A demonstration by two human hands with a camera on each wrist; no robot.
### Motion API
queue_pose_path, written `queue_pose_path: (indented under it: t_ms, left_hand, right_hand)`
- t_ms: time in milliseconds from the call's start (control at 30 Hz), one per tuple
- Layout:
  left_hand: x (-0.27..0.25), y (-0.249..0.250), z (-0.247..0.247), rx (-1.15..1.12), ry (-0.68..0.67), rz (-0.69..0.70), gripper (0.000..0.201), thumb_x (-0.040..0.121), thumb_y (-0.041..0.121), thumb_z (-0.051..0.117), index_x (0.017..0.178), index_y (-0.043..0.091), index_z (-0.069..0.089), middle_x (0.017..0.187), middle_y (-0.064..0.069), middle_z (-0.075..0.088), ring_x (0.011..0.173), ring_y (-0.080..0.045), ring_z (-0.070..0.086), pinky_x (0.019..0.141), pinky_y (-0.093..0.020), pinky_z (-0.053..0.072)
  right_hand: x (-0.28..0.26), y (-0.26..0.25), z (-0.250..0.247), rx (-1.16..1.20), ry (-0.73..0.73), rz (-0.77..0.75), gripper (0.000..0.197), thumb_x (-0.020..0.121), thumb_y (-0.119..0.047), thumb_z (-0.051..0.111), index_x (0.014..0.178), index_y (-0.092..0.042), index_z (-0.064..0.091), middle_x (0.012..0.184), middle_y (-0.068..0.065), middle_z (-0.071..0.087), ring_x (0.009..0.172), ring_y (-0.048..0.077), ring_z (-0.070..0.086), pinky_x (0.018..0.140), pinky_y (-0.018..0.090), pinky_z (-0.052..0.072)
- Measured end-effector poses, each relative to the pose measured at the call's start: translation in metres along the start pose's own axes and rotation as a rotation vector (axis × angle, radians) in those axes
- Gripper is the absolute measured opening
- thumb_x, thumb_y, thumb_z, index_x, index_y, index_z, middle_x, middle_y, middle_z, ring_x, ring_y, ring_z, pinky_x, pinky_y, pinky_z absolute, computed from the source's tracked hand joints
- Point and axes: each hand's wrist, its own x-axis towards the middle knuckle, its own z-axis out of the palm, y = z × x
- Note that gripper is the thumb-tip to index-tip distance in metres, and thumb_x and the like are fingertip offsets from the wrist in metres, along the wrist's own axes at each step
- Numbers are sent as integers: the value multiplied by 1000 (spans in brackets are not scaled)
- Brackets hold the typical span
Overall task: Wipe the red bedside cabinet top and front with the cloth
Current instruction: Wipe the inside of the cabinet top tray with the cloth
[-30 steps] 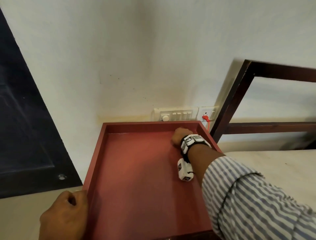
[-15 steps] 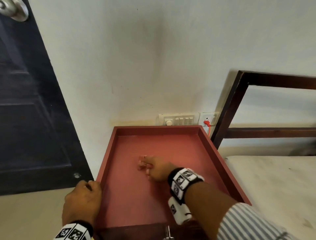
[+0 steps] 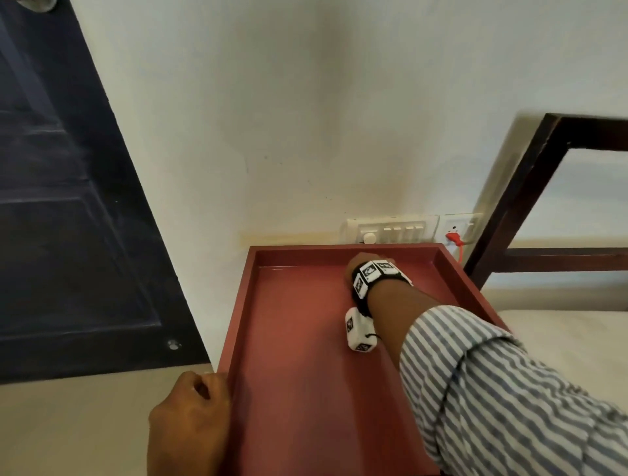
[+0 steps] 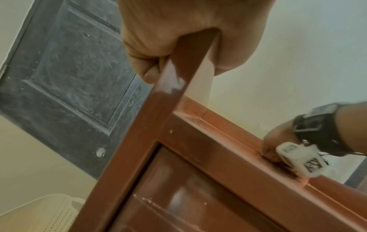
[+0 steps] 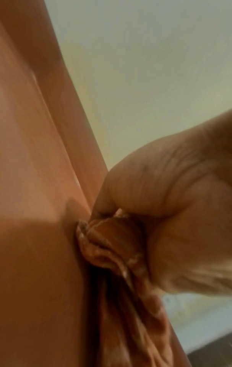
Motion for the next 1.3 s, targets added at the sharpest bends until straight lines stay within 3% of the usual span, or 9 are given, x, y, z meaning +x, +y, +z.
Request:
queue_pose_path:
  t_ms: [100, 267, 400, 567, 767, 900, 1033, 1133, 1300]
  left_hand:
    - [5, -2, 3, -14, -8, -33, 40, 102, 34, 46, 75, 8, 61, 73, -14, 61, 67, -26, 58, 72, -38, 48]
    - [7, -4, 2, 10, -10, -16, 38, 104, 34, 45, 78, 11, 61, 74, -11, 62, 67, -24, 58, 74, -37, 46]
    - [2, 0, 0, 8, -13, -16, 40, 103, 34, 46, 76, 9, 61, 73, -13, 61, 66, -24, 56, 73, -37, 45]
    - [-3, 7, -5, 3, -16, -39, 43, 100, 34, 46, 74, 3, 61, 71, -17, 57, 67, -28, 49, 76, -38, 40]
    - [-2, 3, -3, 31, -21, -20, 42, 99, 37, 48, 72, 7, 62, 71, -15, 53, 75, -35, 47, 79, -38, 37]
    - [1, 1, 1, 17, -24, -21, 42, 98, 39, 48, 73, 9, 63, 71, -13, 54, 72, -33, 47, 79, -38, 38]
    - [3, -2, 1, 19, -33, 3, 42, 99, 39, 45, 73, 11, 61, 71, -10, 54, 73, -32, 49, 79, -39, 39]
    - [1, -4, -3, -19, -45, 19, 41, 99, 37, 46, 75, 9, 63, 71, -10, 54, 68, -27, 45, 79, -39, 37]
    - [1, -10, -1, -1, -17, 80, 42, 100, 33, 46, 71, 8, 62, 70, -13, 59, 65, -27, 52, 72, -41, 43]
  right_hand:
    - [9, -50, 19, 95, 88, -136, 27, 63, -31, 59, 83, -15, 67, 115, 9, 70, 113, 33, 65, 97, 44, 50]
    - [-27, -109, 22, -48, 146, -224, 29, 88, -22, 56, 110, -15, 73, 116, 12, 71, 113, 44, 61, 95, 56, 51]
    - [-32, -114, 27, -182, 111, -360, 41, 93, -16, 51, 133, -13, 59, 136, 17, 56, 125, 44, 48, 104, 57, 41]
    - [-31, -78, 27, -116, 75, -551, 47, 92, -17, 48, 134, -36, 56, 143, 1, 51, 134, 31, 43, 106, 56, 42]
    - [-8, -17, 15, -182, 88, -319, 47, 97, -29, 44, 144, -27, 51, 143, 13, 36, 135, 36, 36, 110, 60, 40]
    - [5, 17, 3, -230, 131, -231, 44, 102, -33, 40, 138, -13, 57, 140, 18, 51, 129, 40, 45, 107, 48, 43]
    - [35, 54, 6, -324, 119, -78, 45, 83, -30, 48, 122, -21, 68, 129, 13, 64, 115, 39, 58, 94, 49, 54]
    - [8, 86, -3, -420, 35, 107, 21, 79, -28, 65, 95, -18, 73, 106, 5, 71, 105, 31, 67, 94, 42, 55]
    - [6, 96, -8, -396, 38, 174, 34, 61, -36, 78, 92, -22, 75, 99, 4, 73, 98, 31, 70, 84, 43, 60]
